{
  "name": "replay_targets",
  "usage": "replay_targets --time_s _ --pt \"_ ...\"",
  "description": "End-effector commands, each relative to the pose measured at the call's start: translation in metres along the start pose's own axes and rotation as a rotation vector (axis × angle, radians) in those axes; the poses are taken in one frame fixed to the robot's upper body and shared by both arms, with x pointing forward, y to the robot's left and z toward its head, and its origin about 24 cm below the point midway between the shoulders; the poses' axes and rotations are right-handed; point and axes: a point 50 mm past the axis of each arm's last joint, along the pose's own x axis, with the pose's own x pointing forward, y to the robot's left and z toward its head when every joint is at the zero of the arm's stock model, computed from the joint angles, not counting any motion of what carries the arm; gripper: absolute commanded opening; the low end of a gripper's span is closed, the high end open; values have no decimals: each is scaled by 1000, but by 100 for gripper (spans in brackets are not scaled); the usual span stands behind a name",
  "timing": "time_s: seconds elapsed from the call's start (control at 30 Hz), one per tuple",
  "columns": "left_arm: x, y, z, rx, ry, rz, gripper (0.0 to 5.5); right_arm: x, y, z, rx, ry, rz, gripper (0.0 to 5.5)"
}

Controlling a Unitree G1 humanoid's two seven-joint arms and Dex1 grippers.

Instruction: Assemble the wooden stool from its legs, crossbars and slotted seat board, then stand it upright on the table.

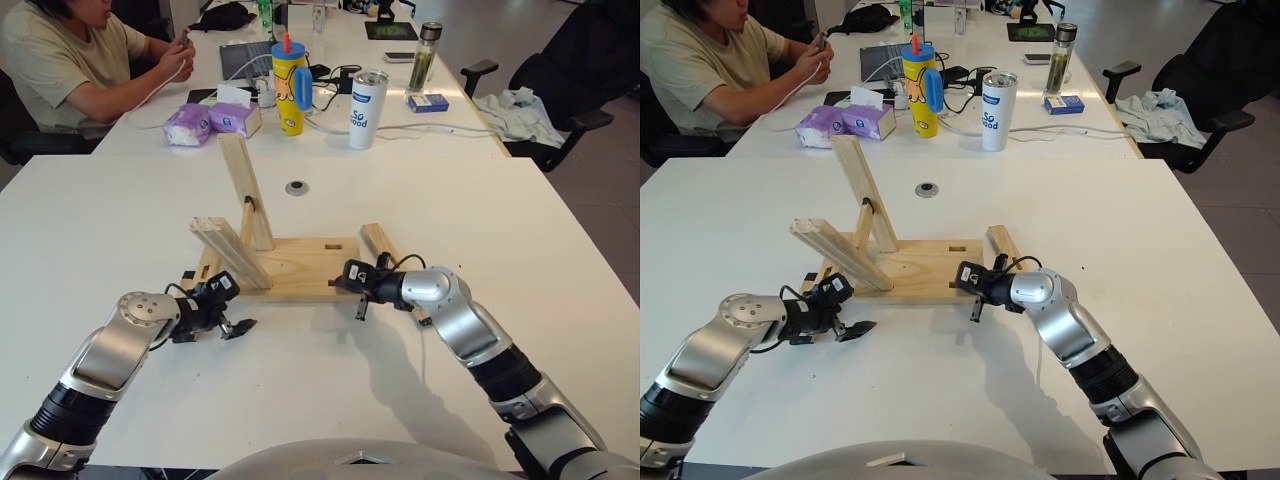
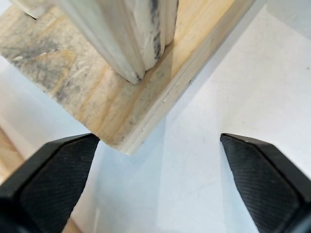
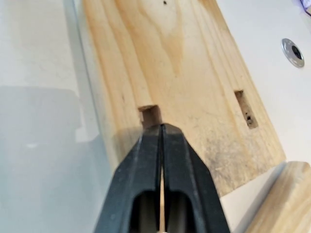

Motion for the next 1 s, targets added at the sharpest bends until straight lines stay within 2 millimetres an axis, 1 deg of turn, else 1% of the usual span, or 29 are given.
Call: replay_targets --time_s 0.03,0.17,0.23,0.27,0.3,0.33,0.37,0.4,0.43,0.47,0.5,0.53,0.6,0.63,0.7,0.8,0.9,1.0 --pt "-14 16 13 -4 -60 56 459 -3 3 -14 97 20 12 0" --pt "-53 36 28 -14 -117 59 459 -15 -9 5 121 -97 -60 0" --pt "-78 47 41 -24 -180 66 459 -24 -14 18 122 -157 -108 0" --pt "-94 53 48 -42 -226 67 459 -30 -17 25 132 -193 -143 0" --pt "-109 60 50 -61 -251 86 459 -37 -21 31 147 -238 -187 0" --pt "-121 68 46 -90 -250 134 459 -42 -24 36 169 -286 -223 0" --pt "-132 77 35 -129 -218 198 459 -46 -26 39 213 -327 -252 0" --pt "-139 82 18 -162 -160 252 459 -48 -26 39 284 -377 -269 0" --pt "-142 83 5 -197 -118 267 459 -51 -24 39 376 -436 -278 0" --pt "-142 82 -6 -236 -93 261 459 -53 -21 37 456 -484 -289 0" --pt "-138 81 -17 -250 -49 263 459 -54 -18 32 528 -501 -336 0" --pt "-134 79 -24 -259 -34 262 459 -56 -16 27 599 -501 -381 0" --pt "-121 81 -29 -318 -85 324 459 -61 -9 14 738 -507 -459 0" --pt "-113 78 -32 -330 -99 338 459 -63 -6 9 793 -513 -475 0" --pt "-97 69 -40 -349 -112 369 459 -68 -6 1 825 -514 -531 0" --pt "-79 64 -50 -327 -77 409 459 -74 -17 -5 872 -539 -628 0" --pt "-72 64 -53 -281 -44 413 459 -77 -25 -4 884 -562 -661 0" --pt "-71 71 -55 -275 -46 445 459 -77 -28 -3 894 -578 -669 0"
